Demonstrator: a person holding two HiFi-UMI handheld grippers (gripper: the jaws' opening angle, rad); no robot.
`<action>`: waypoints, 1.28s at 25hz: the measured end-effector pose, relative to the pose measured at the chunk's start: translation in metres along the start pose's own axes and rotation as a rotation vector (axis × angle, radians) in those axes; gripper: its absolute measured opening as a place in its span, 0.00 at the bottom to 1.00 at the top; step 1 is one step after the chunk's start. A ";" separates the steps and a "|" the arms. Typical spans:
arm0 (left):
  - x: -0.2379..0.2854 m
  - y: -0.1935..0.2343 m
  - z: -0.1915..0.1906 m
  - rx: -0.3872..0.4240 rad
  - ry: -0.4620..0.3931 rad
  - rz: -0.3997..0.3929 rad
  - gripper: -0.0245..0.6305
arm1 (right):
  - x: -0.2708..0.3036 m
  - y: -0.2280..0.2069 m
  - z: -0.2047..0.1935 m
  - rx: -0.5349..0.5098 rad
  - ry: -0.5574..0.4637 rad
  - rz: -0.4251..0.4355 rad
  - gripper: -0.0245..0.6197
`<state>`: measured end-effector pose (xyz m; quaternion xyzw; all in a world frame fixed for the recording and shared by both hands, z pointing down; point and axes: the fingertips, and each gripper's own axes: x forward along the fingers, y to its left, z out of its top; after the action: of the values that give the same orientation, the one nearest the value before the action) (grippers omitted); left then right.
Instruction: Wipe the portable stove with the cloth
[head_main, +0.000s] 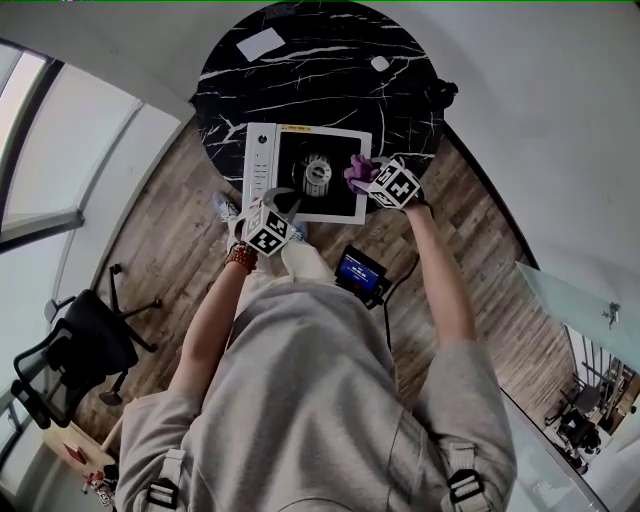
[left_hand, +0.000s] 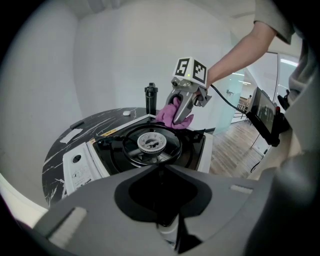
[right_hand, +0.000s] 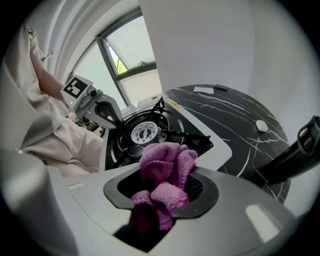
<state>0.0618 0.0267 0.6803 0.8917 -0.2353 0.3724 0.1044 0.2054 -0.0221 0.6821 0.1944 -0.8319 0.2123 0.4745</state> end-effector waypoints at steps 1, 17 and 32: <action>0.000 0.000 0.000 -0.001 0.001 0.000 0.10 | 0.000 0.002 -0.001 0.000 0.000 0.000 0.31; 0.002 0.002 0.000 -0.006 0.012 0.008 0.08 | 0.000 0.018 -0.007 -0.014 0.005 0.002 0.31; 0.002 0.003 -0.002 -0.003 0.026 0.011 0.07 | 0.000 0.032 -0.011 0.003 0.006 -0.017 0.31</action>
<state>0.0605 0.0240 0.6827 0.8851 -0.2396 0.3844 0.1069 0.1965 0.0104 0.6818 0.2017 -0.8284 0.2102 0.4785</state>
